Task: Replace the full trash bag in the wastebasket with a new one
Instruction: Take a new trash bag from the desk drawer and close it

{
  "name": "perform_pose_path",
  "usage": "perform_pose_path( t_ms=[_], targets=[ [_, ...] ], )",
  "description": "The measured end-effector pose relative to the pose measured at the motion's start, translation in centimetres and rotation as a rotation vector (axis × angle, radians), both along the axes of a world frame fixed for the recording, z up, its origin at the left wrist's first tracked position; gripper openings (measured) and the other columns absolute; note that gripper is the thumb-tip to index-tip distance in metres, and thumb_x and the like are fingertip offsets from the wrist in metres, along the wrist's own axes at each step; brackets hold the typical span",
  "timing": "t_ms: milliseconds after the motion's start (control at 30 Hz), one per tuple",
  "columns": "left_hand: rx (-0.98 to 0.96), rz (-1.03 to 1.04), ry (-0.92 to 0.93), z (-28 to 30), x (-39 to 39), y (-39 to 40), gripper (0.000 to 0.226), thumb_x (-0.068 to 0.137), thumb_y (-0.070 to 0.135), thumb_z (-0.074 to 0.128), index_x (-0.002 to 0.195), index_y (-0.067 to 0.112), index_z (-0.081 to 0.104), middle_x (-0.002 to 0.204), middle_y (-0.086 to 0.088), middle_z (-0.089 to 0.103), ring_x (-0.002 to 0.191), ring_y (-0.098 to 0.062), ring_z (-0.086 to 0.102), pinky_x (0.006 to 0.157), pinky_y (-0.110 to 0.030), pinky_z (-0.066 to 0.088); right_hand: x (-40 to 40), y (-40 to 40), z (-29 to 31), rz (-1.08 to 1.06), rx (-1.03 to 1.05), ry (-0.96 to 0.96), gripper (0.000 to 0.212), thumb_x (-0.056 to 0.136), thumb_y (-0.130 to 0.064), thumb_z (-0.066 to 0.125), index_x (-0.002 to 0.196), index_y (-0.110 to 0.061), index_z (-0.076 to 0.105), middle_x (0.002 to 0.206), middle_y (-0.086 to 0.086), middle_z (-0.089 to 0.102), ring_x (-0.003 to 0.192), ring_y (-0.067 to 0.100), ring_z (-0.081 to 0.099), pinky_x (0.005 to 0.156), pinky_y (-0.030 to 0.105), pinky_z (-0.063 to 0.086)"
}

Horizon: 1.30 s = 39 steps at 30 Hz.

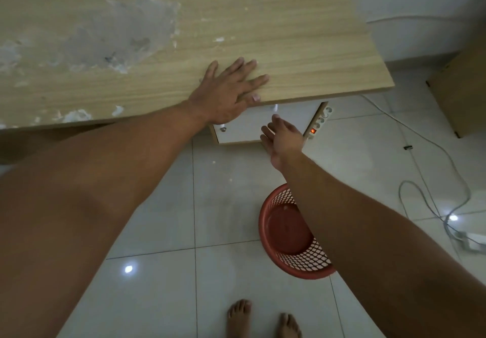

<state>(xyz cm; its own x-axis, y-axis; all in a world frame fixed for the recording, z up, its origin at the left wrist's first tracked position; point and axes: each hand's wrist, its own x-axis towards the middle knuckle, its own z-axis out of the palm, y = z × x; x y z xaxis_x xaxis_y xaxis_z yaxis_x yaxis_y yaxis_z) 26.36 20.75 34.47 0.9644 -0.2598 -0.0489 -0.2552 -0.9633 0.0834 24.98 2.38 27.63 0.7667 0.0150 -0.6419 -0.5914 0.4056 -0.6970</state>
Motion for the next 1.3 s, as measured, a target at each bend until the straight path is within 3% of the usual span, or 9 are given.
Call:
perform_pose_path(
  t_ms=[67,200,433,567,700,833,1300],
  targets=[
    [-0.004,0.000,-0.010,-0.1,-0.1,0.0,0.062,0.096,0.070,0.007,0.154,0.048,0.012,0.168,0.006,0.001,0.154,-0.017,-0.002,0.118,-0.060,-0.002,1.6,0.7,0.0,-0.009,0.044,-0.002,0.037,0.097,-0.020,0.069,0.129,-0.005,0.059,0.109,0.011,0.069,0.098,0.024,0.073,0.086,0.035,0.061],
    [0.000,0.003,-0.012,0.2,-0.1,0.1,0.064,0.095,0.071,0.006,0.154,0.048,0.012,0.168,0.007,0.002,0.154,-0.017,-0.002,0.119,-0.061,0.000,4.0,1.6,0.2,-0.115,0.124,-0.013,0.019,0.101,-0.002,0.056,0.119,-0.007,0.058,0.100,0.013,0.072,0.091,0.026,0.073,0.079,0.034,0.062],
    [0.041,-0.001,-0.006,0.2,-0.2,0.0,0.068,0.092,0.074,0.008,0.155,0.048,0.009,0.168,0.007,-0.001,0.154,-0.016,-0.003,0.119,-0.061,0.000,5.5,1.0,-0.1,-0.068,0.012,-0.033,0.013,0.098,0.003,0.056,0.093,-0.004,0.066,0.090,0.013,0.073,0.074,0.020,0.072,0.064,0.028,0.061],
    [0.030,0.002,0.001,0.1,-0.1,0.0,0.068,0.092,0.076,0.008,0.155,0.049,0.009,0.168,0.008,-0.001,0.154,-0.015,-0.004,0.119,-0.061,0.000,4.0,0.3,-0.9,-0.049,-0.100,-0.085,0.005,0.094,-0.004,0.068,0.095,0.001,0.070,0.080,0.011,0.072,0.070,0.018,0.071,0.067,0.027,0.060],
    [0.013,-0.001,0.002,0.1,-0.2,0.1,0.070,0.091,0.078,0.007,0.154,0.050,0.010,0.168,0.008,0.001,0.154,-0.014,-0.003,0.119,-0.060,0.000,0.4,-0.7,-2.2,-0.106,-0.143,-0.118,0.016,0.095,-0.009,0.070,0.100,0.005,0.069,0.076,0.010,0.071,0.066,0.017,0.069,0.066,0.026,0.058],
    [-0.005,0.000,-0.009,-0.2,0.0,0.2,0.070,0.089,0.080,0.005,0.153,0.052,0.009,0.168,0.009,0.002,0.154,-0.014,-0.001,0.119,-0.061,0.001,-3.5,-2.0,-3.0,-0.150,-0.134,-0.092,0.017,0.094,-0.012,0.071,0.102,0.003,0.070,0.082,0.011,0.074,0.073,0.018,0.073,0.077,0.034,0.063],
    [-0.037,-0.008,-0.028,-0.5,0.1,0.3,0.065,0.093,0.077,0.013,0.153,0.050,0.014,0.168,0.008,0.004,0.154,-0.015,0.001,0.118,-0.061,0.000,-9.0,-4.3,-5.7,-0.172,-0.113,-0.012,0.006,0.096,-0.007,0.067,0.098,-0.002,0.064,0.085,0.015,0.075,0.076,0.019,0.075,0.074,0.031,0.063]
  ],
)
